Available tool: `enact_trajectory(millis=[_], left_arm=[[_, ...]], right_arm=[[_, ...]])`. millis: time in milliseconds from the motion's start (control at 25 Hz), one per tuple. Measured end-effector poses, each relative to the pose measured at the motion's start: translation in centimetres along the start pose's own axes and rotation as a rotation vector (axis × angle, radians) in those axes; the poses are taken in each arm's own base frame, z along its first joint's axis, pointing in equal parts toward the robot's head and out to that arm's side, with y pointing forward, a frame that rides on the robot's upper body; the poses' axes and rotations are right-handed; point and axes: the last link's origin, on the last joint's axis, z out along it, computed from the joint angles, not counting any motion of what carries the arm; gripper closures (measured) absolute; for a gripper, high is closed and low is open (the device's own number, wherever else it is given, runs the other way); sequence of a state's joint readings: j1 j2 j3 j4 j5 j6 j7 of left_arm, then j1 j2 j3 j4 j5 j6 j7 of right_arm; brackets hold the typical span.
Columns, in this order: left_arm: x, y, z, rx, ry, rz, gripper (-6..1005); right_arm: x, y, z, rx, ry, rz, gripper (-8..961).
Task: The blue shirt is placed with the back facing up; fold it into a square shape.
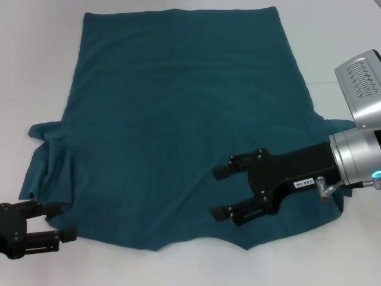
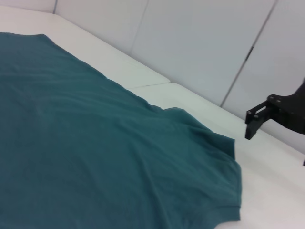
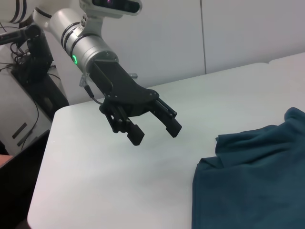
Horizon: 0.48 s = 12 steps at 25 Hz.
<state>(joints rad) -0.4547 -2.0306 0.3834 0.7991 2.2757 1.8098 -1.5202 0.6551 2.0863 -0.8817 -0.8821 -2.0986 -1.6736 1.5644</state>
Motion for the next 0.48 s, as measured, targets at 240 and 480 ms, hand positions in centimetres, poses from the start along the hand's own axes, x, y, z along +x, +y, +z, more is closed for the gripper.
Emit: enact_trajectory(millis=[240,480], left_arm=[[-0.37,-0.07,0.22,0.015,-0.004,-0.006,156],[-0.40,-0.05,0.36,0.015,-0.005,-0.015,155]], right_arm=[[-0.02,-0.07,0.01,0.005,-0.002,0.005,36],[0.02,-0.03,0.08,0.004,-0.005,0.008,37]])
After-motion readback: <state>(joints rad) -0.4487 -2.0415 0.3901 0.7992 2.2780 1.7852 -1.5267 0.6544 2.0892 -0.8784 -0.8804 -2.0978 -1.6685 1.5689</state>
